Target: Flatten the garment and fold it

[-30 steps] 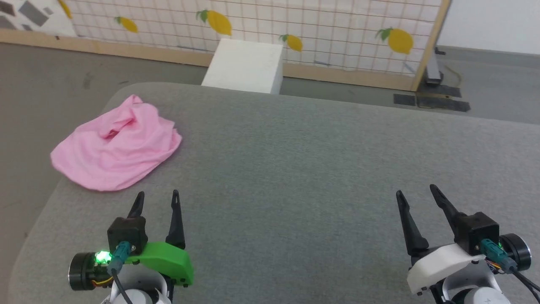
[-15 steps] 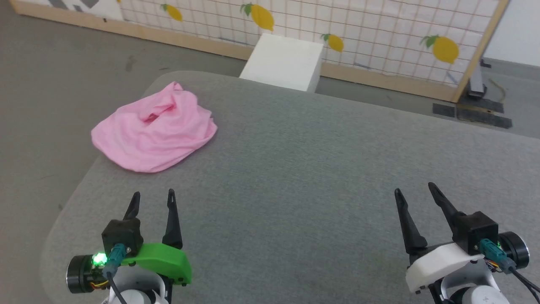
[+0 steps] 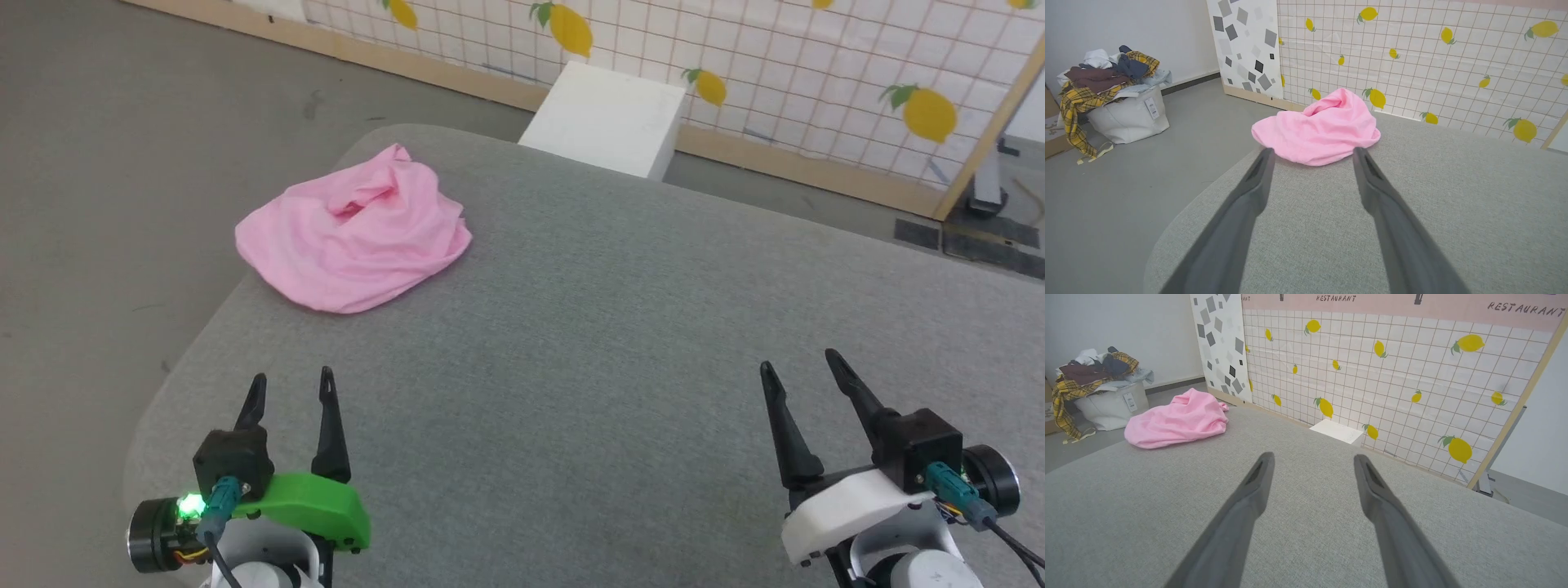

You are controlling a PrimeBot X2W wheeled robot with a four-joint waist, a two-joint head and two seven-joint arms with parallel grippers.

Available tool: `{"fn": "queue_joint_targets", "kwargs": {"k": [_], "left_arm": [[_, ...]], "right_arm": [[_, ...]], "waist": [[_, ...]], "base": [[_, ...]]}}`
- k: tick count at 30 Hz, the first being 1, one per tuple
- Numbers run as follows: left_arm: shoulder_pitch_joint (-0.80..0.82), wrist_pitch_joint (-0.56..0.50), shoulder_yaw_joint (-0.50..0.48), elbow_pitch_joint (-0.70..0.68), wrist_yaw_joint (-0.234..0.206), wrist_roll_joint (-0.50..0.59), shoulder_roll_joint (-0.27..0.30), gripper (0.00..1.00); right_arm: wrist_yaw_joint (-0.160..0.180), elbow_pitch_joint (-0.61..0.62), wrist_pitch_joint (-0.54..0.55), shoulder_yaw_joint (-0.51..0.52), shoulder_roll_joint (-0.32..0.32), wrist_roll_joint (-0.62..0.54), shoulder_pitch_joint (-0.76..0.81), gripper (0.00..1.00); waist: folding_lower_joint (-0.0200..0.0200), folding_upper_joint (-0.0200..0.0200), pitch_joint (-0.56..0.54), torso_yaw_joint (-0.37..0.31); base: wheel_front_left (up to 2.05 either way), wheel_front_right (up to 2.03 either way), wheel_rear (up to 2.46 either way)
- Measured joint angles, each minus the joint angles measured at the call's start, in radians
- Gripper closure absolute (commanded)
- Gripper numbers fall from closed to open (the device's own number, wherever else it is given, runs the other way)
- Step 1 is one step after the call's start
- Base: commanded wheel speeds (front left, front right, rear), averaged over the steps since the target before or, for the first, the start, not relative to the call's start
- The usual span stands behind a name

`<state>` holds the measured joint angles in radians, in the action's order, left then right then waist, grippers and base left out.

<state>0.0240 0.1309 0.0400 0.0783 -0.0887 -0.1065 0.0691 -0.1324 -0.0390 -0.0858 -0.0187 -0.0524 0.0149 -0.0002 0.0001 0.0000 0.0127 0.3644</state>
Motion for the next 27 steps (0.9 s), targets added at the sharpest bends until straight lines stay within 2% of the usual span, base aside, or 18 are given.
{"fn": "queue_joint_targets", "kwargs": {"k": [27], "left_arm": [[0.003, 0.059, 0.009, 0.026, -0.045, -0.044, 0.013, 0.00]], "right_arm": [[0.000, -0.023, -0.047, -0.010, 0.000, 0.016, -0.017, 0.00]], "waist": [[0.0000, 0.0000, -0.001, 0.144]], "base": [[0.00, 0.00, 0.00]]}}
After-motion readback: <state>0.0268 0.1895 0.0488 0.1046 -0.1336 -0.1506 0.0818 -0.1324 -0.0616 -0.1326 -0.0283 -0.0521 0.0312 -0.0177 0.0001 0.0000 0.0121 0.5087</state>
